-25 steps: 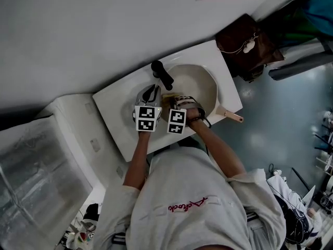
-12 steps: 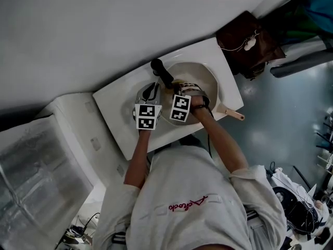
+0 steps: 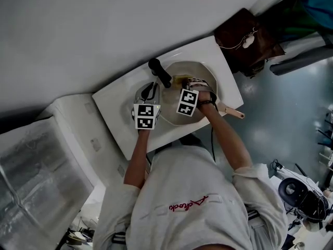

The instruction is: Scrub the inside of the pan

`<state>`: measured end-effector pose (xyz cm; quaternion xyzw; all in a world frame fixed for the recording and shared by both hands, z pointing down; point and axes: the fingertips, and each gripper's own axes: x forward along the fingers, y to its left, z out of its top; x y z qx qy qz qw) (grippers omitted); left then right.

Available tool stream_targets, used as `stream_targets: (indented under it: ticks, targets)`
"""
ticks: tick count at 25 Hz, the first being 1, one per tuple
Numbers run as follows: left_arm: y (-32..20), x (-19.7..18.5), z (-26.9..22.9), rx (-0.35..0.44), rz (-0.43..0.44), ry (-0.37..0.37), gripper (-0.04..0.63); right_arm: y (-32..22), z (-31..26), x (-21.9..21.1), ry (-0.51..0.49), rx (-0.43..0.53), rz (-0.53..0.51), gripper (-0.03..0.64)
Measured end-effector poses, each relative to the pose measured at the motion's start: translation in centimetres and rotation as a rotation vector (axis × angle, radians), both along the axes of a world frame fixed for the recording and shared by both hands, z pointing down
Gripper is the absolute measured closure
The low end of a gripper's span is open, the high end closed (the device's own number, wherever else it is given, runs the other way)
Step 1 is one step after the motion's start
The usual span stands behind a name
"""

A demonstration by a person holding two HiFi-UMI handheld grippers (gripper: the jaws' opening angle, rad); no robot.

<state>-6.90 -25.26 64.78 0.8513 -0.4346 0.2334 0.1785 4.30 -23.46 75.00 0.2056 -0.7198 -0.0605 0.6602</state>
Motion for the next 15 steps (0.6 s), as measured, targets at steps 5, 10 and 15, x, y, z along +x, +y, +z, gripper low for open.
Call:
stream_targets:
  ticks: [5,10,15]
  targets:
    - [0.0,0.0,0.1,-0.005,0.001,0.001,0.546,0.6,0.5,2.1,0.02,-0.013,0.031,0.592]
    - [-0.1,0.1,0.0,-0.007,0.006,0.001,0.546,1.8,1.0,4.0,0.039,-0.035,0.059,0.592]
    - [-0.1,0.0,0.1,-0.006,0.004,0.001,0.548,3.3,1.4,4.6,0.052,-0.055,0.06,0.592]
